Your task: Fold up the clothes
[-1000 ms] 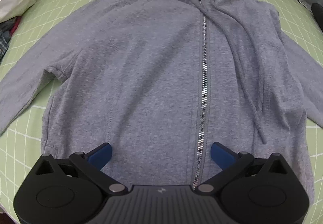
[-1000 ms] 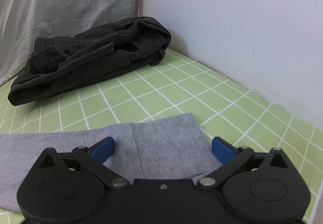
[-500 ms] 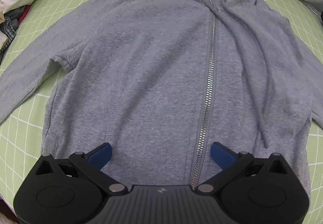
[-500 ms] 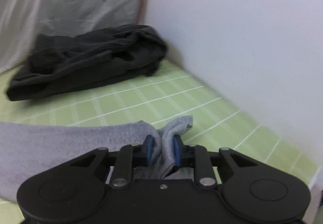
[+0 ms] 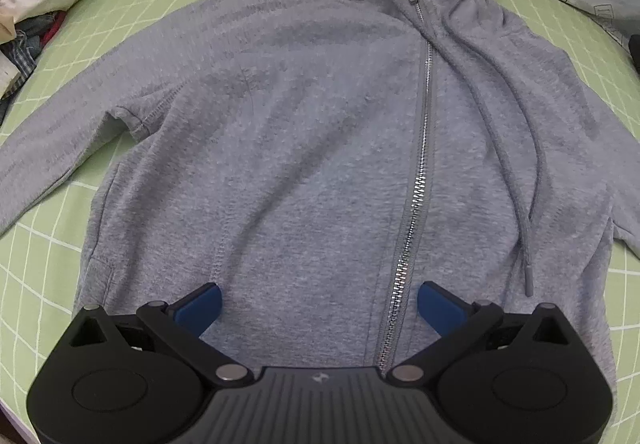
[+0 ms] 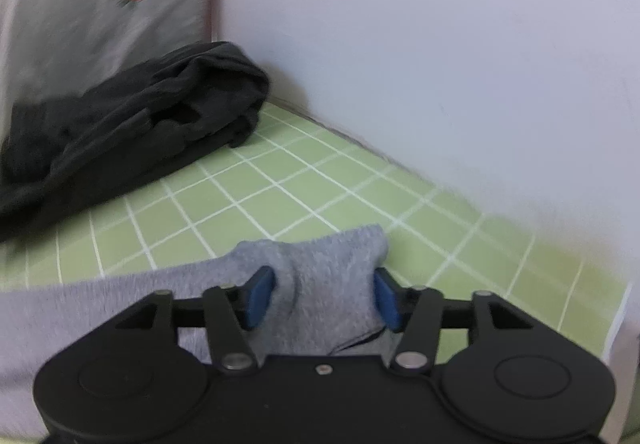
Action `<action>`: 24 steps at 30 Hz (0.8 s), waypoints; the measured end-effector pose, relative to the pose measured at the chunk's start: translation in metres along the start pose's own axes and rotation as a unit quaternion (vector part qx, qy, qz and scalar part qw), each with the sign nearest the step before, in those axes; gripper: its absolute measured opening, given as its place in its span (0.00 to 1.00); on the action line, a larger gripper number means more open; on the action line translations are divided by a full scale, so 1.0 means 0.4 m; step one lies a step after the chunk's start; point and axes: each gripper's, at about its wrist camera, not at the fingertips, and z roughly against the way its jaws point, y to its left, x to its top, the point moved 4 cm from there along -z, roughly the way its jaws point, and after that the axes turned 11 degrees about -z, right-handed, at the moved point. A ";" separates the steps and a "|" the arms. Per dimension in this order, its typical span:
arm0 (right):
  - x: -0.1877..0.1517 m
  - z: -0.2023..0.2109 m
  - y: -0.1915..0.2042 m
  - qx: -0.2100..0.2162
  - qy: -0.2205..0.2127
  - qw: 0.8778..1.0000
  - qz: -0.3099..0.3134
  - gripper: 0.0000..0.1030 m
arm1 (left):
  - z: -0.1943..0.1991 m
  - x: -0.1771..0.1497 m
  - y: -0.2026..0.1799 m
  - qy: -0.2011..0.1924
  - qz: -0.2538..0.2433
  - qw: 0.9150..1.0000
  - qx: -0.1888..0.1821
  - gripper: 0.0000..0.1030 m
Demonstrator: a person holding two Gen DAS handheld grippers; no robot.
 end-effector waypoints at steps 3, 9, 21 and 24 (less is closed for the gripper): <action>-0.006 0.010 -0.007 0.007 0.020 1.000 -0.010 0.73 | 0.002 -0.011 0.005 -0.013 -0.002 1.000 0.000 1.00; -0.067 0.133 0.024 0.015 0.014 1.000 -0.011 1.00 | 0.010 -0.039 0.001 -0.048 -0.007 0.999 0.004 1.00; -0.322 0.413 0.345 0.254 0.139 0.955 0.063 1.00 | 0.037 -0.108 0.034 -0.106 -0.065 0.992 -0.027 1.00; -0.406 0.499 0.454 0.307 0.160 0.930 0.124 1.00 | 0.057 -0.146 0.102 -0.118 -0.031 0.991 -0.046 1.00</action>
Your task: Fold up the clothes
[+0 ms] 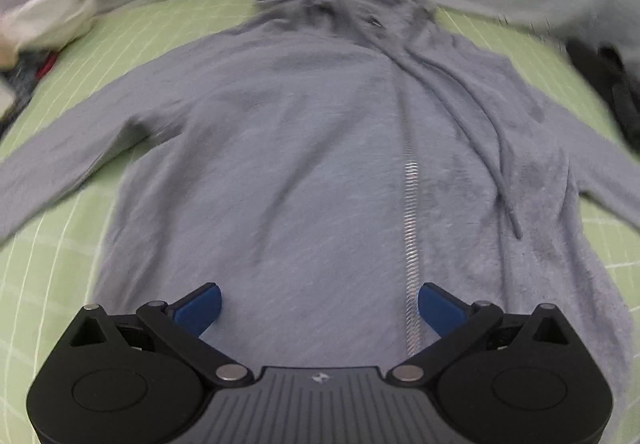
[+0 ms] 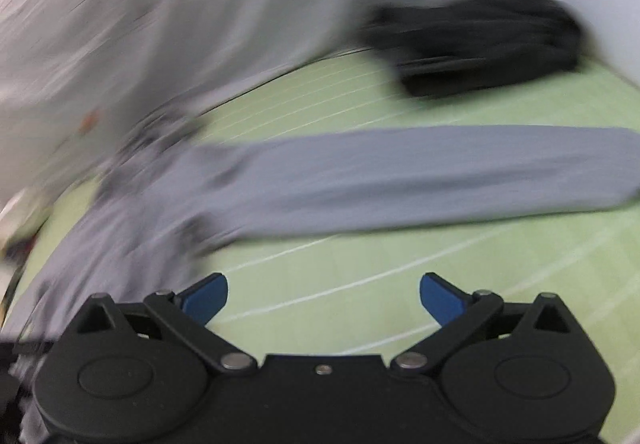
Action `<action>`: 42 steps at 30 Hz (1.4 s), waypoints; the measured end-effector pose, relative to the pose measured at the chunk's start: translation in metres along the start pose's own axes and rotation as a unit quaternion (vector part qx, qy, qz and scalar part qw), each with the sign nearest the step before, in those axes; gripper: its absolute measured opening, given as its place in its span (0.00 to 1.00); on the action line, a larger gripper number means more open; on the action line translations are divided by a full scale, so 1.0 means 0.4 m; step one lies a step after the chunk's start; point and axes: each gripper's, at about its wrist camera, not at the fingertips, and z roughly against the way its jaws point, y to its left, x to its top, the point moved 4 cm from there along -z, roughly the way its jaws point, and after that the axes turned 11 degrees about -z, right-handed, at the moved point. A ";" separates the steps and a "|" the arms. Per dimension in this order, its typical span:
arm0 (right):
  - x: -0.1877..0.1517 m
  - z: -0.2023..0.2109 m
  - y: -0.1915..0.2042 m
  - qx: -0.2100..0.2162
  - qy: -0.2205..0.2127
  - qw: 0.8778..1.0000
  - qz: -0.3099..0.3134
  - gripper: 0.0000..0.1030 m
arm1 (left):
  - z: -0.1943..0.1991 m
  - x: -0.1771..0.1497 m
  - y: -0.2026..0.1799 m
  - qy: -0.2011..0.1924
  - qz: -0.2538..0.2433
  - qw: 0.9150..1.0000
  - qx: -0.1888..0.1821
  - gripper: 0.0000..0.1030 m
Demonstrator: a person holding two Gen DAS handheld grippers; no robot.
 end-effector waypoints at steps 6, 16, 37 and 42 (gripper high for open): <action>-0.145 -0.036 0.177 0.032 0.090 0.993 0.071 1.00 | 0.057 -0.081 0.155 -0.016 0.013 1.000 0.002 1.00; -0.259 0.025 0.235 -0.036 0.108 0.994 0.004 0.24 | 0.073 -0.131 0.308 -0.015 -0.011 1.000 0.002 1.00; -0.287 -0.109 0.535 -0.104 0.050 0.987 0.113 1.00 | 0.171 -0.260 0.905 -0.051 0.237 0.958 0.154 1.00; -0.334 -0.178 0.579 -0.116 0.067 0.986 0.101 1.00 | 0.170 -0.287 0.983 -0.048 0.252 0.951 0.174 1.00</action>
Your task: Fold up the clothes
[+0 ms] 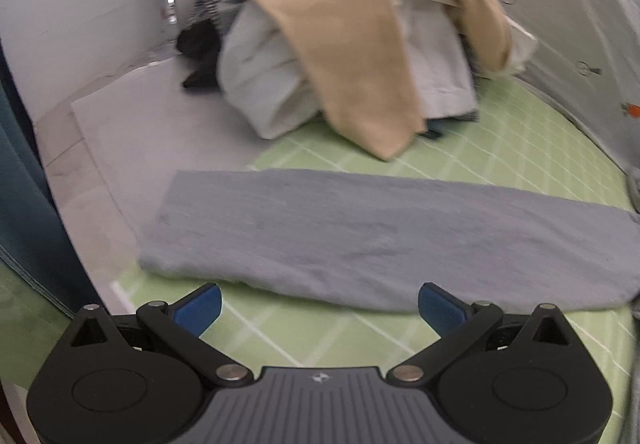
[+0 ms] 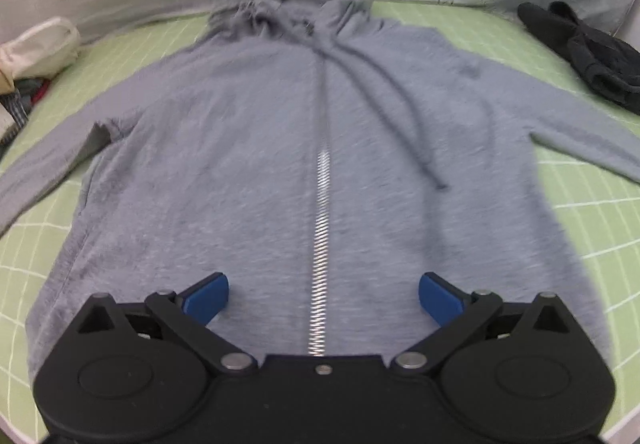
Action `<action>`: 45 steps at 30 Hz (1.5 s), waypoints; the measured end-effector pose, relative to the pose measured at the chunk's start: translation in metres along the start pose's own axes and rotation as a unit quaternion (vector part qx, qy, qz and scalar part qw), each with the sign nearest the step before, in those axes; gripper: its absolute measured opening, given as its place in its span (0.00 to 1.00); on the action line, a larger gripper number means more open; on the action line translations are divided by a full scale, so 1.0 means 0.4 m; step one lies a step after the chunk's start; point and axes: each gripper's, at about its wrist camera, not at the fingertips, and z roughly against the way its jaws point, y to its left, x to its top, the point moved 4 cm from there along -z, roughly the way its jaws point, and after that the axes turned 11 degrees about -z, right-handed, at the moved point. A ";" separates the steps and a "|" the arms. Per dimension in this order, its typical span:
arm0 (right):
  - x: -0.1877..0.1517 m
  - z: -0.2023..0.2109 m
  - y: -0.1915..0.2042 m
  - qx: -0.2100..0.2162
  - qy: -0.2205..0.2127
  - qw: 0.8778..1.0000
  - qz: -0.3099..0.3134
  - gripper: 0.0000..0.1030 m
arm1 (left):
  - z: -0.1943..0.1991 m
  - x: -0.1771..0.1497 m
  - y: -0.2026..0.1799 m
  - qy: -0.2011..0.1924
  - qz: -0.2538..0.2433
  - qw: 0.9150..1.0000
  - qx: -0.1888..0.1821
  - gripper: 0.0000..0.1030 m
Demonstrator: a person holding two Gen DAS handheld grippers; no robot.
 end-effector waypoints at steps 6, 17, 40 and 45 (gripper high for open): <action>-0.007 -0.015 0.029 -0.013 -0.045 0.999 -0.017 1.00 | -0.045 0.007 0.051 0.006 0.015 1.000 0.003 1.00; -0.019 -0.015 0.031 -0.014 -0.080 0.996 -0.024 1.00 | -0.067 0.010 0.024 0.019 -0.020 0.999 0.032 0.85; -0.036 -0.002 0.011 0.038 -0.090 0.995 0.036 1.00 | 0.125 0.016 -0.543 -0.051 -0.221 0.944 -0.242 0.46; -0.036 0.000 0.010 0.042 -0.085 0.995 0.041 1.00 | 0.161 -0.015 -0.563 -0.064 -0.260 0.935 -0.232 0.76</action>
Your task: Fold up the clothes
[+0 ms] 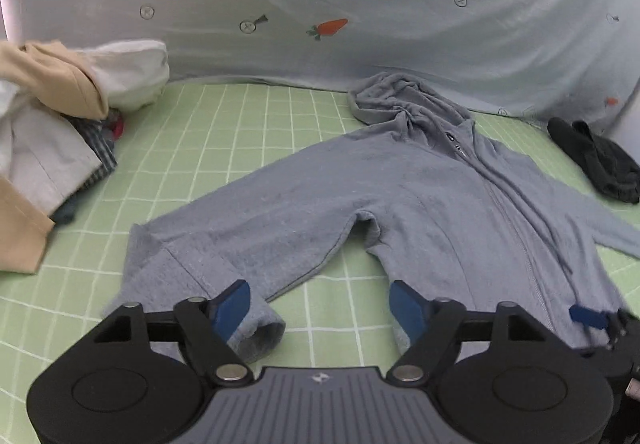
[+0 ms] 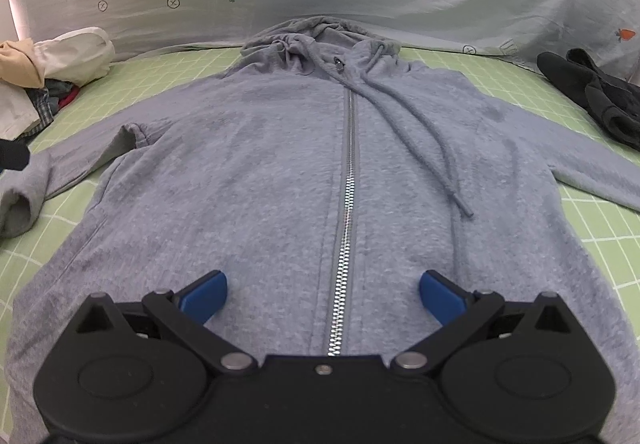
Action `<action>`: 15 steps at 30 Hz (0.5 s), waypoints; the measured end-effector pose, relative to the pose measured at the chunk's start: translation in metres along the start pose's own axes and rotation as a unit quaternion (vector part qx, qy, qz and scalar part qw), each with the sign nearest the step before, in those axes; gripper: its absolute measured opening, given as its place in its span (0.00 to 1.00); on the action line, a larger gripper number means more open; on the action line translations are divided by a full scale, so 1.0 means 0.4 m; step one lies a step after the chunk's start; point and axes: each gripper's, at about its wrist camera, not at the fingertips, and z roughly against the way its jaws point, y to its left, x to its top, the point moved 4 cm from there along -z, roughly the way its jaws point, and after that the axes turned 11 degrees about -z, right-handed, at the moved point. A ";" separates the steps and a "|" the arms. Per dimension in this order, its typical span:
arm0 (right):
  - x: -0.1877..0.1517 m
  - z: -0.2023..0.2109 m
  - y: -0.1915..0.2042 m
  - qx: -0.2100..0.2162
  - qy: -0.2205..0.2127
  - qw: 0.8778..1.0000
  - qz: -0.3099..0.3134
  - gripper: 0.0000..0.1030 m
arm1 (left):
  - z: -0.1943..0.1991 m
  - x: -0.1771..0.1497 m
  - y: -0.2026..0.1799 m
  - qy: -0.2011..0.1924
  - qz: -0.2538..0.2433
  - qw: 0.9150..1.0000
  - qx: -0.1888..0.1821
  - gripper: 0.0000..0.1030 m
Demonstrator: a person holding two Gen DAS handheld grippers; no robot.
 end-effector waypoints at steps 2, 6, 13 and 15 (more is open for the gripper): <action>0.000 0.003 -0.001 0.000 0.005 1.000 0.003 1.00 | 0.010 -0.012 0.029 0.006 0.023 1.000 0.015 0.83; 0.005 0.012 0.015 -0.022 0.015 1.000 0.014 1.00 | 0.026 -0.044 0.095 0.023 0.065 0.996 0.055 0.84; 0.042 0.042 0.128 -0.011 -0.036 0.997 0.074 1.00 | 0.036 -0.131 0.214 0.073 0.108 0.986 0.106 0.85; 0.058 0.041 0.174 0.010 -0.041 0.996 0.079 1.00 | 0.039 -0.147 0.234 0.082 0.104 0.985 0.106 0.85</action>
